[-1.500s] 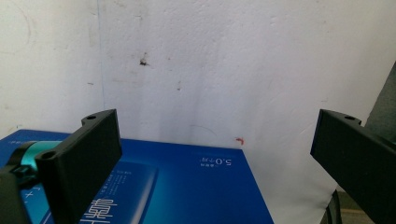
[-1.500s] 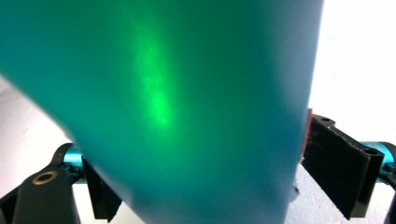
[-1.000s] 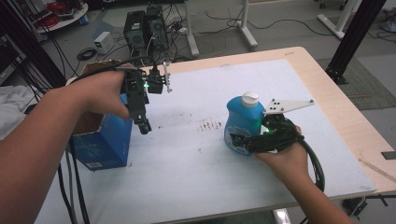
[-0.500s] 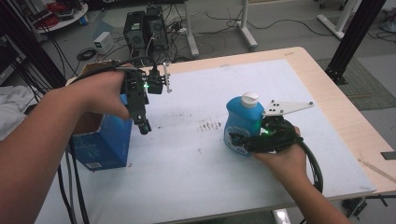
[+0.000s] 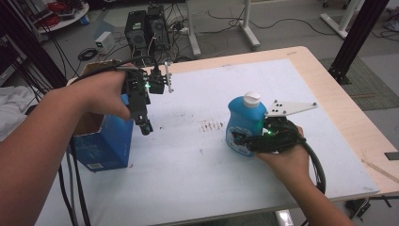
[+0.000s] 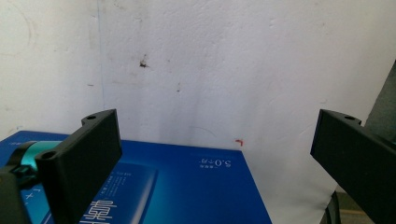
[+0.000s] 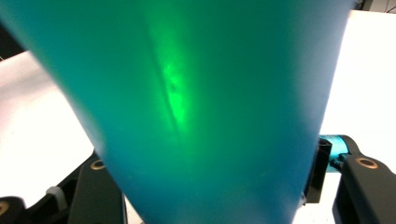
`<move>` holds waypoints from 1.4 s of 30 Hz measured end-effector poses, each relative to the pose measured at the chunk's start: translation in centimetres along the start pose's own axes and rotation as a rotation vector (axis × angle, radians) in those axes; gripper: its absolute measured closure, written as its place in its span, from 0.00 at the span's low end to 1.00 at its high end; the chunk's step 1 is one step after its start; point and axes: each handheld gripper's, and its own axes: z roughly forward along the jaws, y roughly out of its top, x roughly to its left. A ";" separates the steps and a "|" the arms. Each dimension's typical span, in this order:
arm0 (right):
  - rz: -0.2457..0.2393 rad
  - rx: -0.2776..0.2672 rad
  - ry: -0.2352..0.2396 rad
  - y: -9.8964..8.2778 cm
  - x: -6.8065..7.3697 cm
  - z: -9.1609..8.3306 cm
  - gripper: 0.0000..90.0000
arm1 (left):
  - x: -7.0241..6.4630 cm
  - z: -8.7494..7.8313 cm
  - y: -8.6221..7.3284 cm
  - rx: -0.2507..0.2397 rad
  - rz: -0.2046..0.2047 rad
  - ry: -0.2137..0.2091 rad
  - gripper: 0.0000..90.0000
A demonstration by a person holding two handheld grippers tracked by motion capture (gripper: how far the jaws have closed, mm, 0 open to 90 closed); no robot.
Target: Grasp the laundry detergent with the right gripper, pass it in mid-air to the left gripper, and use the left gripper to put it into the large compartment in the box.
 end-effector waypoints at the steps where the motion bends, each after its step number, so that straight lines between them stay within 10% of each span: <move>1: -0.004 0.001 -0.001 0.0 0.0 0.0 0.42 | 0.0 0.0 0.0 0.004 0.001 -0.002 0.02; 20: -0.063 -0.038 -0.042 -0.1 0.3 -0.1 0.51 | -0.1 -0.1 0.1 -0.002 0.005 0.001 0.02; 42: -0.224 0.011 0.090 5.0 1.8 -0.6 0.51 | -2.2 -2.2 0.6 -0.027 0.052 0.023 0.02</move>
